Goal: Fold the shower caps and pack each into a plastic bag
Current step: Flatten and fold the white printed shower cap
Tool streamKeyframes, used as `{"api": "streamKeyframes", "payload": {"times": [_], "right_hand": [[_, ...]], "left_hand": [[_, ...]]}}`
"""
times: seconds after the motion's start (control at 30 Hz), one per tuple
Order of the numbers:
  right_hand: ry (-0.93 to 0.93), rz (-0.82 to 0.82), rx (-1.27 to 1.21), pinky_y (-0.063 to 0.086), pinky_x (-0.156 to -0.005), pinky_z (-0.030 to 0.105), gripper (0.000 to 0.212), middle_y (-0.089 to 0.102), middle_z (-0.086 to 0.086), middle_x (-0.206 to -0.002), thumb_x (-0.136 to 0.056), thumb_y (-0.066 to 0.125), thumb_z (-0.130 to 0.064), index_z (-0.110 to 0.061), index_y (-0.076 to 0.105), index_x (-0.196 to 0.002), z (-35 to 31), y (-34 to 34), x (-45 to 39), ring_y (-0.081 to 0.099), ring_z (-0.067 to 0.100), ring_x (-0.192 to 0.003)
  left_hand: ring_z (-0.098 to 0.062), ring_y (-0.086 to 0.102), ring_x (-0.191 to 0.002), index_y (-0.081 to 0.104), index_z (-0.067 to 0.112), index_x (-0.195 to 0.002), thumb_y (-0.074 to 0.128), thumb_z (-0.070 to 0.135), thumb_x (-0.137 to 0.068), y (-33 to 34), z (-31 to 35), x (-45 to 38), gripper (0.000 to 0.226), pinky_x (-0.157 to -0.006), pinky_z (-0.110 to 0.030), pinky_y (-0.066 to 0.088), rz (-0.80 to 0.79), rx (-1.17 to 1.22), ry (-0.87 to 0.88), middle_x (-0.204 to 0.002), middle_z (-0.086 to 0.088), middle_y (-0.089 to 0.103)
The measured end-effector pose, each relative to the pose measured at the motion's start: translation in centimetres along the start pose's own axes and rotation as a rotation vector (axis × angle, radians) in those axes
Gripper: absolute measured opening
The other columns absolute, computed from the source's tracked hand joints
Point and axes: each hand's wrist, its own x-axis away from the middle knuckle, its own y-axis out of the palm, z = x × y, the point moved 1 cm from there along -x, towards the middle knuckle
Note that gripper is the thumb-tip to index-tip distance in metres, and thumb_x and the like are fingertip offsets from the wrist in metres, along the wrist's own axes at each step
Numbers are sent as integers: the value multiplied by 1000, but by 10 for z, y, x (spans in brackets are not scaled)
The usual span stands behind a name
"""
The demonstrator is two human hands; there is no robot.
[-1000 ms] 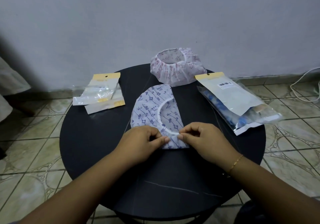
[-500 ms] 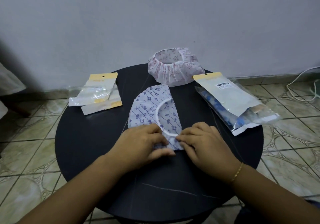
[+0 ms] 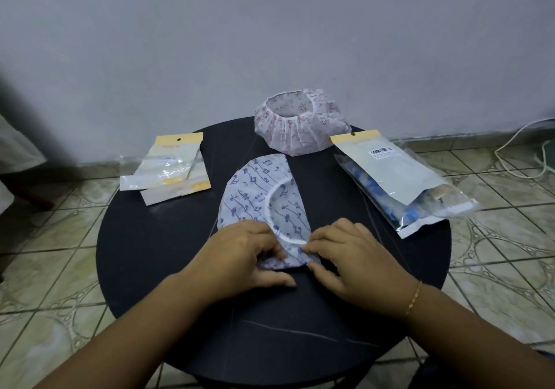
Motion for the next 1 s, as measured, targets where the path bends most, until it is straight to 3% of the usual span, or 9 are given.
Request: {"api": "streamKeyframes", "payload": {"times": [0.13,0.23,0.3,0.4,0.47,0.57,0.7,0.87,1.0], "right_hand": [[37,35,-97,40,-70,24,34,64,-14,-88,-86,39,-42,-26,69,-93,-1,-1,-6,53,11,-80],[77,-7,-206,36,-76,22,40,61,-18,-91,-85,36,-53,-31,65,-103,0,-5,-10,47,5,-84],[167,-15,-320,35,-72,18,29,58,-17,-89,-87,48,-51,-35,63,-105,2,-7,-12,46,1,-81],[355,-5,-564,42,-68,15,13,59,-8,-83,-86,63,-34,-36,60,-98,4,-3,-18,53,3,-75],[435,1,-646,46,-68,19,14,62,-4,-76,-83,68,-27,-34,57,-88,6,0,-23,56,5,-71],[512,-50,-658,40,-59,18,11,59,-4,-66,-82,70,-26,-28,59,-83,8,1,-30,51,5,-61],[581,-107,-587,40,-62,24,13,53,-8,-62,-82,68,-31,-28,58,-76,6,3,-37,48,6,-61],[623,-141,-550,36,-58,23,14,51,-9,-64,-83,67,-30,-25,57,-75,5,1,-42,46,4,-60],[623,-145,-493,41,-67,25,12,50,-9,-73,-85,64,-32,-26,56,-78,2,0,-38,51,11,-76]], "left_hand": [[5,54,-72,69,30,-78,50,61,-79,0,-2,-1,37,-61,-3,37,33,5,-48,-78,20,58],[0,57,-72,69,27,-78,38,67,-82,-2,-3,-2,51,-60,-9,42,31,18,-98,-77,16,60],[-3,57,-73,68,25,-77,33,75,-80,-5,-3,-4,61,-62,-16,45,1,43,-181,-76,13,60],[-4,58,-72,68,26,-76,56,59,-83,-9,-2,-9,36,-62,-18,45,-34,183,-354,-72,8,62],[-1,59,-59,68,26,-78,68,43,-81,-10,-1,-13,17,-58,-18,48,-25,346,-471,-68,5,67],[-6,62,-53,66,22,-78,75,37,-75,-8,-3,-16,18,-58,-25,54,-11,424,-591,-63,3,68],[-11,64,-64,68,22,-76,75,45,-72,-4,-8,-19,24,-68,-33,54,1,329,-629,-69,2,68],[-4,56,-81,69,28,-77,71,49,-73,-3,-10,-22,22,-69,-12,41,-8,169,-544,-89,6,59],[-3,54,-78,63,34,-84,55,63,-78,0,-9,-16,31,-67,-24,45,3,-100,-442,-87,12,55]]}}
